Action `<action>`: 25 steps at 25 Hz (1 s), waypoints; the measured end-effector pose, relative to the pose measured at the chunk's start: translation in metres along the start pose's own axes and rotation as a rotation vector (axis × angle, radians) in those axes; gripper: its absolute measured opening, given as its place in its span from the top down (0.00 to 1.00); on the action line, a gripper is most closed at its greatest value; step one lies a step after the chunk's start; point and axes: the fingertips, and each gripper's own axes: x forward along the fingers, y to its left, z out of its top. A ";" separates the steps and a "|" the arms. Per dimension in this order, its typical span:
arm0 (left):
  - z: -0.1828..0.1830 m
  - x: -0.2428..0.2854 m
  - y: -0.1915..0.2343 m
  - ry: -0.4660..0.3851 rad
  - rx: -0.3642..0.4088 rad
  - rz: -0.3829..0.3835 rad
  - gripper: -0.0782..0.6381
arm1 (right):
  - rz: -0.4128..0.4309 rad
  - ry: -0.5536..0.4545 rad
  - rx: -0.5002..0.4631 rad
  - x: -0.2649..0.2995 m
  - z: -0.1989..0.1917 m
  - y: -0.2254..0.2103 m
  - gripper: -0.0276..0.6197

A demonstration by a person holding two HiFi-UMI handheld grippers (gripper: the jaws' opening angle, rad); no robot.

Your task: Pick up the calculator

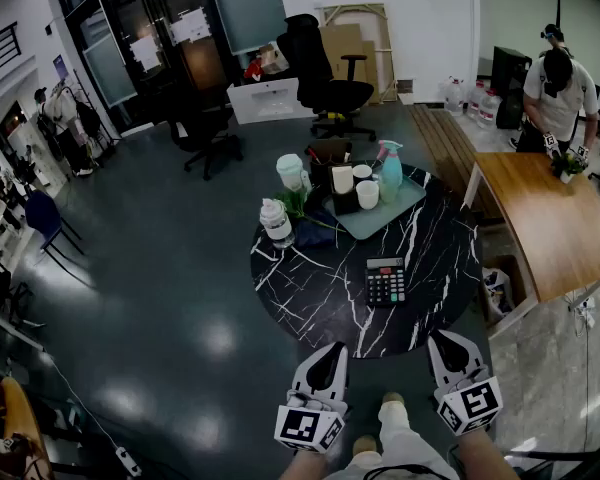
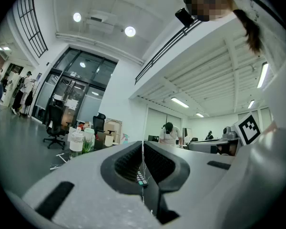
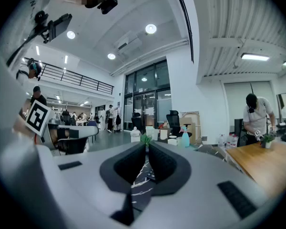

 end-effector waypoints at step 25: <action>-0.028 0.129 0.081 0.035 -0.002 0.163 0.88 | 0.253 0.291 0.085 0.179 -0.085 -0.100 0.93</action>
